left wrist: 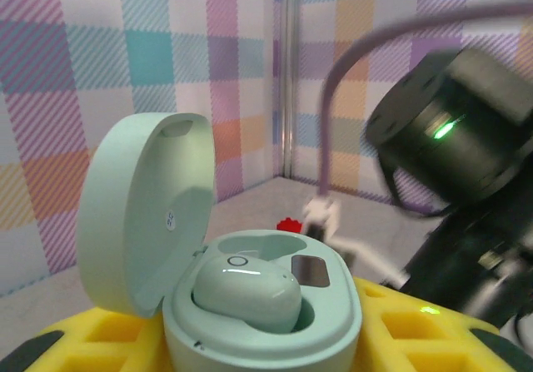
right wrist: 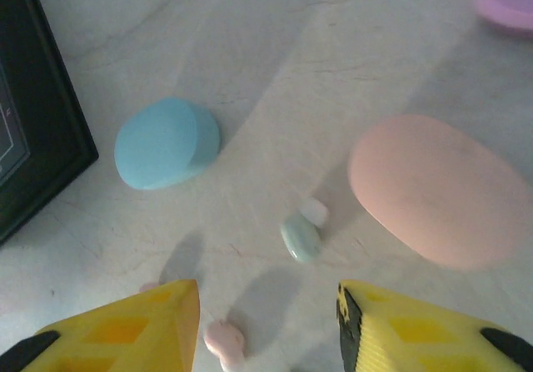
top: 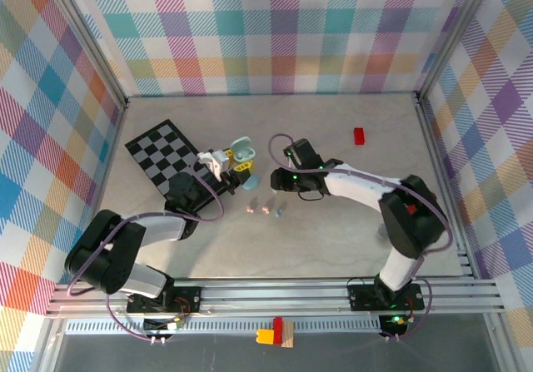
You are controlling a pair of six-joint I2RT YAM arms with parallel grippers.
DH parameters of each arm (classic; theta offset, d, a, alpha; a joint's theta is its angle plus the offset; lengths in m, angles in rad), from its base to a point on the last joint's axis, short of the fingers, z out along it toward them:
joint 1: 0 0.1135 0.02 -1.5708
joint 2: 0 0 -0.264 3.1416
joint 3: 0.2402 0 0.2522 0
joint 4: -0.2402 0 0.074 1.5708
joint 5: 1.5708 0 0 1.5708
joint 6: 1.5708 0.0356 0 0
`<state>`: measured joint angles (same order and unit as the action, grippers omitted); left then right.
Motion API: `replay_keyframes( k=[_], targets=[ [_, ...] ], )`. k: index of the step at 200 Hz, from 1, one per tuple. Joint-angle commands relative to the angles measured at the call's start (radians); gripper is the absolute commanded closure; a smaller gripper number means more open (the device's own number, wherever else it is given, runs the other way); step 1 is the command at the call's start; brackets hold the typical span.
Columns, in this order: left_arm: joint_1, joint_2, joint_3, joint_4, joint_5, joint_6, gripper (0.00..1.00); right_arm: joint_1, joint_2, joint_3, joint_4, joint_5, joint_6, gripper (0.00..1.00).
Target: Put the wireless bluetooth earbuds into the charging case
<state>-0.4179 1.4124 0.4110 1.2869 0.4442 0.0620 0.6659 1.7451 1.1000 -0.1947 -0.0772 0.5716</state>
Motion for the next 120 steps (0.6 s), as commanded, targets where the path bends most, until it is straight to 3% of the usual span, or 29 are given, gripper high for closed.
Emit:
replay_keyframes(
  k=[1, 60, 120],
  targets=[
    [0.017, -0.059, -0.028, 0.052, -0.016, -0.024, 0.58, -0.008, 0.084, 0.083, 0.047, -0.085, 0.003, 0.53],
    [0.021, -0.102, -0.026, 0.040, 0.001, -0.030, 0.57, -0.007, 0.250, 0.229, -0.018, -0.090, -0.009, 0.53],
    [0.021, -0.091, -0.018, 0.042, 0.016, -0.030, 0.57, -0.002, 0.291, 0.265, -0.142, -0.052, -0.026, 0.53]
  ],
)
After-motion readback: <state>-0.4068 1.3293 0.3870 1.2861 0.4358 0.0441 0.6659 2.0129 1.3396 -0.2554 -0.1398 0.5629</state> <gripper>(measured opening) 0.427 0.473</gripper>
